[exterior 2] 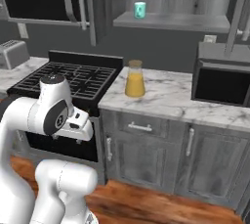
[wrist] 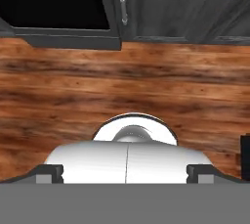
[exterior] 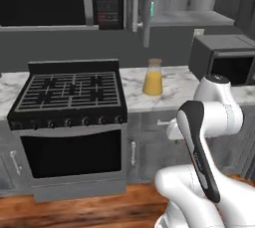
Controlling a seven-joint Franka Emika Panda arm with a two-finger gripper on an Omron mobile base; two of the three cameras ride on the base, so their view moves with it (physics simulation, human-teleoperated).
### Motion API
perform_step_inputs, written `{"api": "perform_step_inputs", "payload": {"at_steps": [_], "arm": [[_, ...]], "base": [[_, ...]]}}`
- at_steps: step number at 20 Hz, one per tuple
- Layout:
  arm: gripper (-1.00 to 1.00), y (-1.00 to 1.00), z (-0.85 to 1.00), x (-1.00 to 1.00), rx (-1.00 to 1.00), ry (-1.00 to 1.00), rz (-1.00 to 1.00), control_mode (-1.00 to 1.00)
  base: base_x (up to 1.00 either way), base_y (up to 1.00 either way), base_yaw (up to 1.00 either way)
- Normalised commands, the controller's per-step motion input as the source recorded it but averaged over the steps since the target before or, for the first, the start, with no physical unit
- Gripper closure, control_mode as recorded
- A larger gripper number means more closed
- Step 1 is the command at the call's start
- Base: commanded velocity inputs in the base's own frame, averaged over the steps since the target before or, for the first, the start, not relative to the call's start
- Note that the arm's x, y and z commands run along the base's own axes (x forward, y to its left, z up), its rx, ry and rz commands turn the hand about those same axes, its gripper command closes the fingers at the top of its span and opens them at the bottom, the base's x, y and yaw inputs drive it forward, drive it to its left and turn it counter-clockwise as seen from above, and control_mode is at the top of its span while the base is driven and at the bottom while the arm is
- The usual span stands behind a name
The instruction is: There is a tray on the dining counter. Grab the cup, mug, and pitcher and place them on the tray. The pitcher may be placed next to the tray if it cannot fit the tray.
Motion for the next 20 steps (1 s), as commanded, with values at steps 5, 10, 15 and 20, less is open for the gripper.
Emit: {"api": "perform_step_inputs", "payload": {"at_steps": [5, 10, 15, 20], "arm": [[-1.0, 0.0, 0.0, 0.0, 0.0, 0.0, 0.0, 1.0], [-1.0, 0.0, 0.0, 0.0, 0.0, 0.0, 0.0, 1.0], [-1.0, 0.0, 0.0, 0.0, 0.0, 0.0, 0.0, 1.0], [-1.0, 0.0, 0.0, 0.0, 0.0, 0.0, 0.0, 1.0]], "base": [[1.0, -0.5, 0.0], [1.0, -0.5, 0.0], [1.0, -0.23, -0.01], [0.81, -0.08, -0.02]]}}
